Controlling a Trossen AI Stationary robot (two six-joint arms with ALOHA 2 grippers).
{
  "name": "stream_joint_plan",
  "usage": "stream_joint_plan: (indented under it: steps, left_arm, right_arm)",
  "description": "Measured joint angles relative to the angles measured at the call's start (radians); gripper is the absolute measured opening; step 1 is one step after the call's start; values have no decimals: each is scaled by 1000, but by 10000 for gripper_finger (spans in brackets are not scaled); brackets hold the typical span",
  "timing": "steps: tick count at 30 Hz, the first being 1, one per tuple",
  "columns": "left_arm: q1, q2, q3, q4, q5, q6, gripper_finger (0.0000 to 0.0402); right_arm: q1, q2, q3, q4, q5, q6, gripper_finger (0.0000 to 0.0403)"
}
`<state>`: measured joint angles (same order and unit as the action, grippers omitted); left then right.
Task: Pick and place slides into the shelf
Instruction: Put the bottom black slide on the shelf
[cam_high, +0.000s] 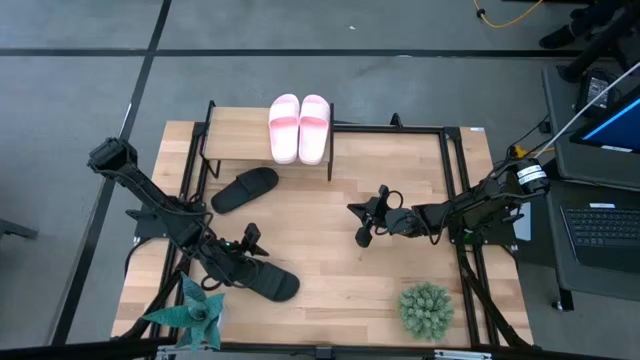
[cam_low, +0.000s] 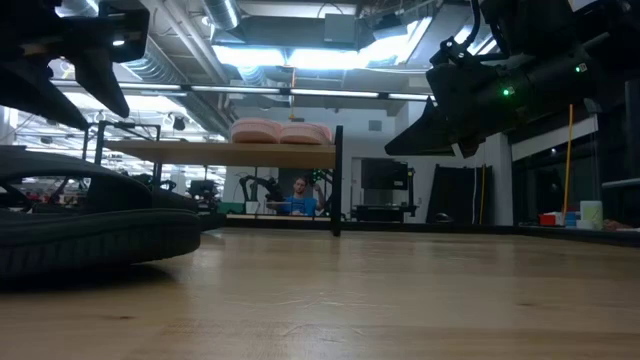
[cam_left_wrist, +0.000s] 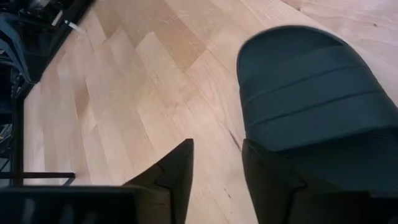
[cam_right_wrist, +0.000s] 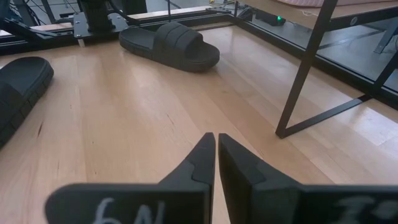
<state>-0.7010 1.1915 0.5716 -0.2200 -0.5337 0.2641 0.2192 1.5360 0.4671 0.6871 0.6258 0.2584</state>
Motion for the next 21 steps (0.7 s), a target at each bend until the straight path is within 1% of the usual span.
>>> stream_joint_plan:
  steps: [4,21]
  left_arm:
    - [0,0,0,-31,3,4,142]
    - [0,0,0,-29,4,10,143]
  right_arm:
    - [0,0,0,0,0,0,23]
    - [0,0,0,0,0,-5,23]
